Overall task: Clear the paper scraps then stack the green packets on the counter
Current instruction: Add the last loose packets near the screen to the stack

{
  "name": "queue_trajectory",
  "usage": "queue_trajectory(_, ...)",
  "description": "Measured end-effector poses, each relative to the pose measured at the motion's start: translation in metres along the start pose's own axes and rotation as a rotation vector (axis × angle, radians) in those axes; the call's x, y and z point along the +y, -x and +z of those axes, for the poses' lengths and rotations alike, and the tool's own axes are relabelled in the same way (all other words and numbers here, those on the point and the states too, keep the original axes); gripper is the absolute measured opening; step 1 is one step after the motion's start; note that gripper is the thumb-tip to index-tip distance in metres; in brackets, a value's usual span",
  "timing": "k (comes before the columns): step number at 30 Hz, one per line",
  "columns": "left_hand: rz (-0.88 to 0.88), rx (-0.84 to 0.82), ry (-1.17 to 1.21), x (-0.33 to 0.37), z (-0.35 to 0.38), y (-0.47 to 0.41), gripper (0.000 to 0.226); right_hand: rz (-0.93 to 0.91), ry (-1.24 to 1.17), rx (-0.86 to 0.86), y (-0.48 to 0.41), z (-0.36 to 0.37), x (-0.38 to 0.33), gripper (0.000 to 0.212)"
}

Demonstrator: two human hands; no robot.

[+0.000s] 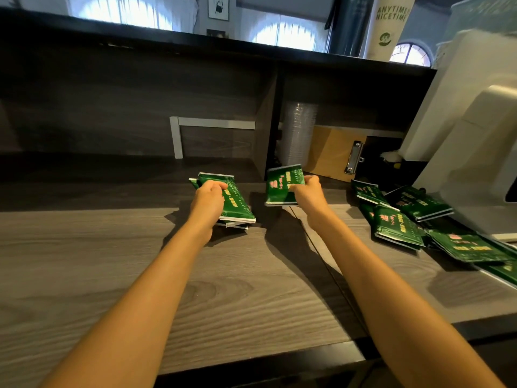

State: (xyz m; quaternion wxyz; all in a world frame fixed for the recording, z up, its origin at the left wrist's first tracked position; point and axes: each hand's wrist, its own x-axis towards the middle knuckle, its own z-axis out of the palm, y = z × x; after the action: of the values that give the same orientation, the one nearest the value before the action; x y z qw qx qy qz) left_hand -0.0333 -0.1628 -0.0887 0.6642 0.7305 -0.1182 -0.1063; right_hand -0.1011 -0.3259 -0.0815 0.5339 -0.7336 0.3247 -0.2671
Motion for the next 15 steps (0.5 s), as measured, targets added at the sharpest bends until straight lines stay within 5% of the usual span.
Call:
queue_trajectory(4, 0.012, -0.036, 0.019, 0.001, 0.002, 0.002, 0.038, 0.003, -0.26, -0.229, 0.016, 0.019, -0.005, 0.037)
queue_trajectory(15, -0.018, -0.1, 0.09, 0.001, 0.005, 0.009, 0.051, -0.246, 0.218, -0.349, 0.039, 0.028, -0.009, 0.037)
